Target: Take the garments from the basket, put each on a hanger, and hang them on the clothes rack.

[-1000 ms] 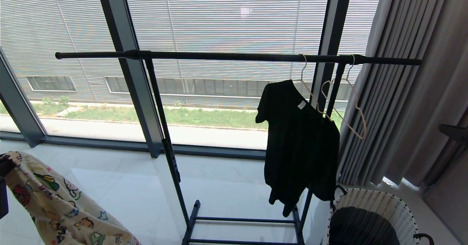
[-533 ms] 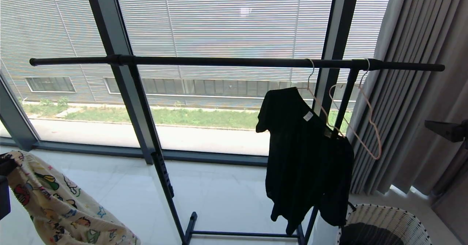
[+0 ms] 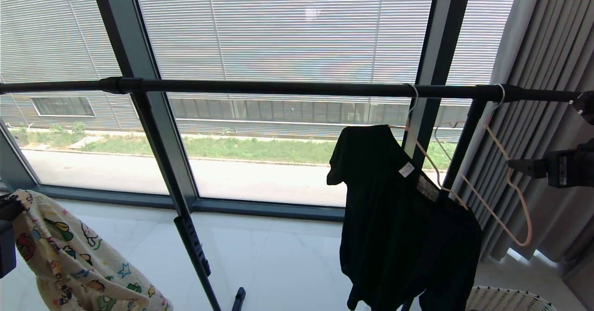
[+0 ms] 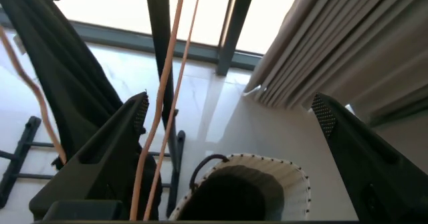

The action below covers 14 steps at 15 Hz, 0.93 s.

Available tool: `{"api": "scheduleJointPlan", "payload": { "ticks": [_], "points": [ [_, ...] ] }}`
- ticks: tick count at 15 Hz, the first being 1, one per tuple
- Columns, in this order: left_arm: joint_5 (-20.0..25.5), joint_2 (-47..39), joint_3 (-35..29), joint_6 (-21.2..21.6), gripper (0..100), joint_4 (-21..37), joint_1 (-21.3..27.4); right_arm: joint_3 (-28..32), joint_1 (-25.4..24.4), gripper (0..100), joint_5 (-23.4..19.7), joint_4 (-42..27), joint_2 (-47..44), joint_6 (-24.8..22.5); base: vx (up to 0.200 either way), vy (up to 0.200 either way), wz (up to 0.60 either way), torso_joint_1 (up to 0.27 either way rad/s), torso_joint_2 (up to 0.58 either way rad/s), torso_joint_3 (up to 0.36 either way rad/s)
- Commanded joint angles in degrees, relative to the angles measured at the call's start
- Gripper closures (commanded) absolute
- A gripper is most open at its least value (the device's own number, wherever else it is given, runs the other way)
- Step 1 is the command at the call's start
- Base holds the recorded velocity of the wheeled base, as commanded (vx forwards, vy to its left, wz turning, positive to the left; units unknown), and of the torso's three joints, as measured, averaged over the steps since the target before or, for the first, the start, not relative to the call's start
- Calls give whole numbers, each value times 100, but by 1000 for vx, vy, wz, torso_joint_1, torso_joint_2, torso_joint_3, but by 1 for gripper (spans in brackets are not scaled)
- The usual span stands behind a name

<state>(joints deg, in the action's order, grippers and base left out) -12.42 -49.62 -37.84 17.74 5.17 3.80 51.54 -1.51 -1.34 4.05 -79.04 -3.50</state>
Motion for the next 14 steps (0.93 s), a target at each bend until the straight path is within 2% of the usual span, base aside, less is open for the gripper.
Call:
{"api": "scheduleJointPlan", "payload": {
  "ticks": [1, 5, 9, 11, 14],
  "points": [
    [-6, -22, 13, 2, 100, 2, -2, 295, -121, 0, 2, 0, -533, 165, 0, 0, 0, 0, 0, 0],
    [-15, -13, 31, -25, 100, 2, -2, 409, -359, 0, 275, 8, -1034, 376, 0, 0, 0, 0, 0, 0],
    [-15, -13, 57, -42, 100, 2, -2, 576, -789, 0, 758, 105, -1544, 1044, 0, 0, 0, 0, 0, 0],
    [-23, -13, 66, -42, 100, 2, -2, 752, -798, 0, 969, 131, -1764, 1071, 0, 0, 0, 0, 0, 0],
    [-15, -22, 84, -33, 100, 2, -2, 752, -798, 0, 978, 96, -1711, 1141, 0, 0, 0, 0, 0, 0]
  ]
}}
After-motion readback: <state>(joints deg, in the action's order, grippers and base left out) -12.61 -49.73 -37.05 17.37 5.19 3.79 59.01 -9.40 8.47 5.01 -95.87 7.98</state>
